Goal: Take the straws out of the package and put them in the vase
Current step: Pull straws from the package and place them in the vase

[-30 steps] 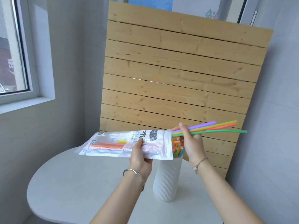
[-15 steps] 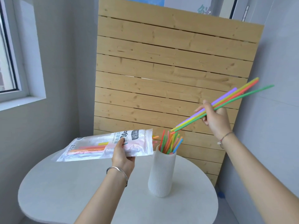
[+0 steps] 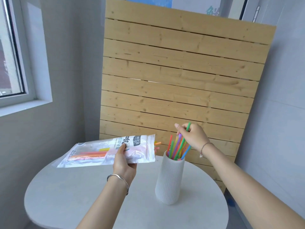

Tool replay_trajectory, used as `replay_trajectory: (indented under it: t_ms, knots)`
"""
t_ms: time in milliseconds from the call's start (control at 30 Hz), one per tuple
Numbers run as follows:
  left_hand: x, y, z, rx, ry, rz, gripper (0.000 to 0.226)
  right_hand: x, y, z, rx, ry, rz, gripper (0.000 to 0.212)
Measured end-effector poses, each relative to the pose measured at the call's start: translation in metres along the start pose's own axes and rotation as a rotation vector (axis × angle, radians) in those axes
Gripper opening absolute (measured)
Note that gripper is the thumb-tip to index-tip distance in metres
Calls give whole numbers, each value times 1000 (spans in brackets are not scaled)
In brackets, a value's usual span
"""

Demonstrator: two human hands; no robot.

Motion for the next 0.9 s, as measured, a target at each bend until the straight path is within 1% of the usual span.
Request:
replay_trajectory:
  t_ms: [67,133,167,233,267,300,333,367,433,467,500,533,567,600,633,667,700,733,800,833,867,900]
  knots:
    - [1,-1,0,7,0,4,15,3,4,-1,-51,-21,26,46]
    - [2,-1,1,13,-1,1,16,-1,7,-11,-198,44,51,45]
    - [2,-2,1,12,0,1,15,-3,8,-13,-278,35,59,43]
    - [3,-2,3,7,0,5,15,-8,15,-5,-354,-117,117,38]
    - [3,-3,3,5,-2,6,15,-12,19,-1,-331,-191,177,35]
    - [4,-3,4,2,-6,6,15,-14,23,-1,-292,-205,239,33]
    - [4,-3,4,0,-10,7,15,-14,24,-5,-268,-147,276,35]
    - [4,-3,5,-3,-14,9,16,-15,23,-13,-272,-52,287,40]
    - [4,-1,5,-10,-10,18,16,-21,14,-33,-349,137,255,47]
    - [4,0,5,-10,-4,20,16,-23,9,-40,-405,200,237,49]
    - [3,1,4,-8,3,19,15,-24,6,-44,-453,233,225,49]
    - [3,1,4,-3,9,14,14,-25,7,-45,-477,224,228,49]
    - [2,0,2,3,14,7,14,-26,11,-41,-465,161,256,48]
    - [2,-1,2,8,18,-3,14,-29,19,-36,-409,52,313,45]
    - [2,-3,1,11,22,-13,13,-34,30,-30,-294,-70,367,42]
    - [2,-6,-1,13,26,-28,12,-41,38,-27,-115,-162,378,38]
    - [2,-10,-2,15,26,-50,11,-47,42,-30,120,-215,325,34]
    - [2,-14,-3,26,21,-79,10,-52,42,-38,382,-236,202,31]
    - [1,-23,-7,81,11,-162,10,-61,35,-67,890,-223,-158,26]
    - [-1,-28,-10,116,20,-217,12,-66,32,-84,1117,-179,-333,26]
    - [-3,-32,-13,162,37,-281,18,-71,32,-99,1314,-122,-470,27]
    - [-6,-37,-16,224,48,-344,27,-75,34,-110,1467,-75,-561,29]
Point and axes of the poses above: each hand's wrist, its own x-axis towards the middle knuckle, its own z-axis out of the back of the hand, y = z × x, the point moved 6 cm from there along x, towards the middle knuckle, and after that the axes turned 3 degrees about z, right-handed, at the moved point
